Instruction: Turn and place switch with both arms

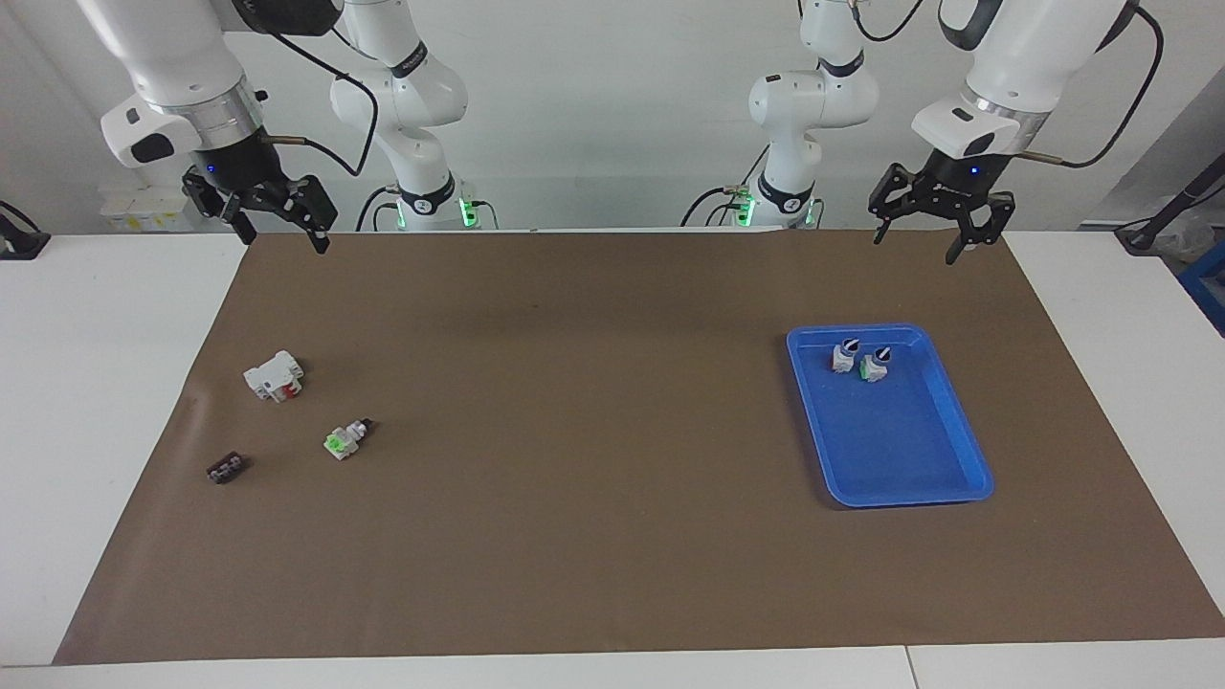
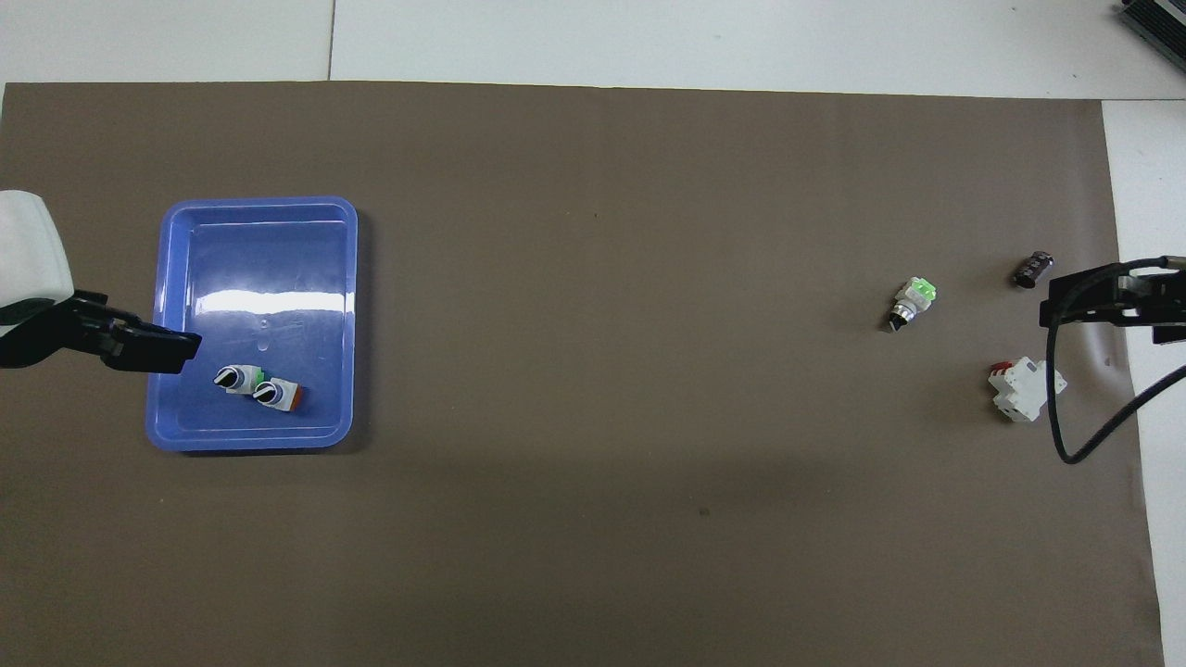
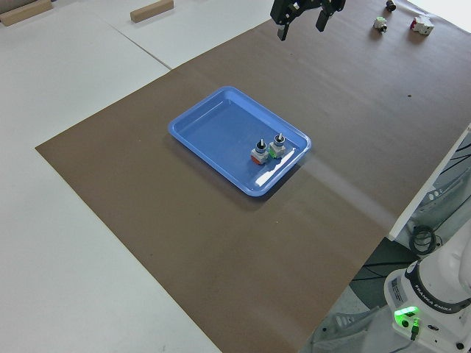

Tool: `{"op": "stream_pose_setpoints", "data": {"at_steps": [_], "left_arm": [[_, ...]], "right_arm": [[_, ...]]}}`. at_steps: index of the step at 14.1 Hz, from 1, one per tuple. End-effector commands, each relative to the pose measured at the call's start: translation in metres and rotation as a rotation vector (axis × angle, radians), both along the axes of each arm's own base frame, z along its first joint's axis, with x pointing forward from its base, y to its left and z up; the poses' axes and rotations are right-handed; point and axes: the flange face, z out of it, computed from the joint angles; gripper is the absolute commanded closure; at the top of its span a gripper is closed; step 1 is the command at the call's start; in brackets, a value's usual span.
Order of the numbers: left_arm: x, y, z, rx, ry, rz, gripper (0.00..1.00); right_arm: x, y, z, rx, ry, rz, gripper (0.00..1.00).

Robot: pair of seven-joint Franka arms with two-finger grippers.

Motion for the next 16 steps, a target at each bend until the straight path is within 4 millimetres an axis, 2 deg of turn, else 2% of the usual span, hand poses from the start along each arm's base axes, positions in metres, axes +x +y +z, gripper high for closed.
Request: {"op": "stream_pose_setpoints", "data": {"at_steps": [1, 2, 5, 7, 8, 11, 12, 16], "left_arm": [[0.019, 0.001, 0.031, 0.045, 0.040, 0.020, 0.00], [0.019, 0.009, 0.033, 0.045, 0.051, 0.032, 0.00], [0.021, 0.013, 0.040, 0.042, 0.041, 0.046, 0.00], [0.003, 0.019, 0.049, 0.039, 0.034, 0.057, 0.00], [-0.002, 0.021, 0.040, 0.045, 0.053, 0.060, 0.00], [-0.002, 0.016, 0.040, 0.047, 0.058, 0.174, 0.00], [-0.002, 0.010, 0.042, 0.053, 0.059, 0.189, 0.00], [-0.006, 0.013, 0.044, 0.055, 0.080, 0.198, 0.00]], "right_arm": [[-0.003, 0.001, -0.001, 0.004, 0.007, -0.023, 0.00], [-0.003, 0.001, -0.001, 0.004, 0.007, -0.023, 0.00], [-0.003, 0.000, -0.002, 0.006, 0.010, -0.026, 0.00], [-0.004, 0.001, -0.001, 0.010, 0.009, -0.041, 0.00], [-0.004, 0.001, -0.001, 0.010, 0.008, -0.047, 0.00], [-0.004, 0.003, 0.000, 0.010, 0.006, -0.042, 0.00], [-0.004, 0.003, 0.000, 0.010, 0.006, -0.042, 0.00], [-0.004, 0.001, -0.001, 0.010, 0.008, -0.039, 0.00]]}}
